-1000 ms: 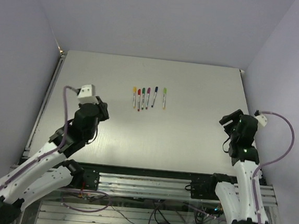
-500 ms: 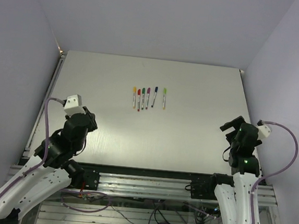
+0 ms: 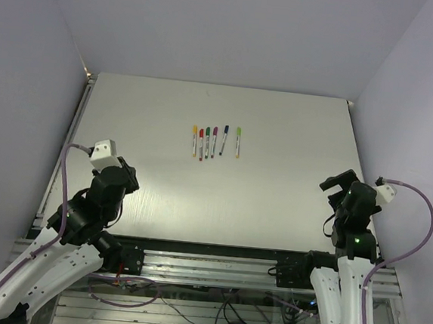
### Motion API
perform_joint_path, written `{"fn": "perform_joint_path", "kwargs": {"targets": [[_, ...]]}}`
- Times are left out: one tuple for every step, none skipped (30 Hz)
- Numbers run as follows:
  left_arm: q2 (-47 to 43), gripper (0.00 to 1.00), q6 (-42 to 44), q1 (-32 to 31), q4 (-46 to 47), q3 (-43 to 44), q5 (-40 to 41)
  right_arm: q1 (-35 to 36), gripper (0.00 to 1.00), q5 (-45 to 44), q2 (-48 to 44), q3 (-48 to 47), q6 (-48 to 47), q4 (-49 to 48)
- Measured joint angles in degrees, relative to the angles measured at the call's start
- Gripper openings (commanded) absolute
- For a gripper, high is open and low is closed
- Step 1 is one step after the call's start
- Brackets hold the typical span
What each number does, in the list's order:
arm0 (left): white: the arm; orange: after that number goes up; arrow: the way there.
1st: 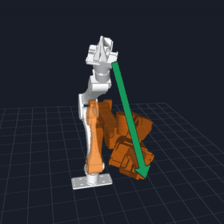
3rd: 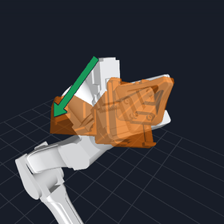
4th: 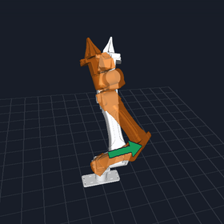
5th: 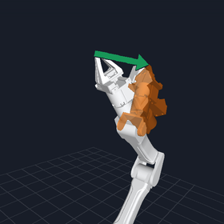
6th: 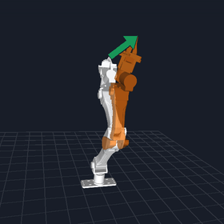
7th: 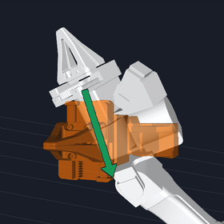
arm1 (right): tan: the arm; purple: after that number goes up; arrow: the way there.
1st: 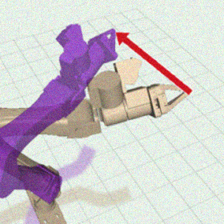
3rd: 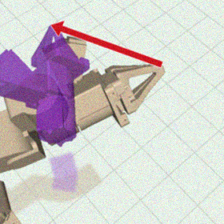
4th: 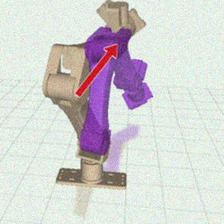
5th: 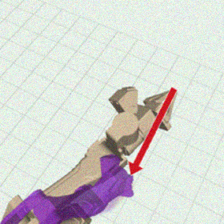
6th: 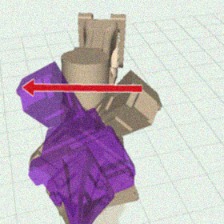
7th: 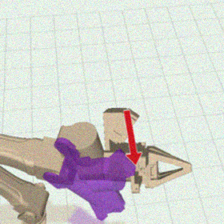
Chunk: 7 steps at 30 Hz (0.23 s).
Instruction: Insert the pens into the pen caps
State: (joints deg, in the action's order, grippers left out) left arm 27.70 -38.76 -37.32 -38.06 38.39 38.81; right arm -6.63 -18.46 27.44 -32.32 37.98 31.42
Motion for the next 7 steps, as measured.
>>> {"fn": "perform_joint_path", "kwargs": {"targets": [[0.0, 0.36, -0.1, 0.0, -0.1, 0.0, 0.0, 0.0, 1.0, -0.1, -0.1, 0.0, 0.3, 0.0], [0.0, 0.35, -0.3, 0.0, -0.2, 0.0, 0.0, 0.0, 1.0, -0.1, -0.2, 0.0, 0.6, 0.0], [0.0, 0.35, -0.6, 0.0, -0.4, 0.0, 0.0, 0.0, 1.0, -0.2, -0.3, 0.0, 0.8, 0.0], [0.0, 0.36, -0.7, 0.0, -0.6, 0.0, 0.0, 0.0, 1.0, -0.3, -0.3, 0.0, 1.0, 0.0], [0.0, 0.36, -0.8, 0.0, -0.9, 0.0, 0.0, 0.0, 1.0, -0.4, -0.2, 0.0, 1.3, 0.1], [0.0, 0.36, -0.8, 0.0, -1.0, 0.0, 0.0, 0.0, 1.0, -0.5, -0.2, 0.0, 1.6, 0.2], [0.0, 0.36, -0.8, 0.0, -1.1, 0.0, 0.0, 0.0, 1.0, -0.5, -0.2, 0.0, 1.9, 0.2]]}}
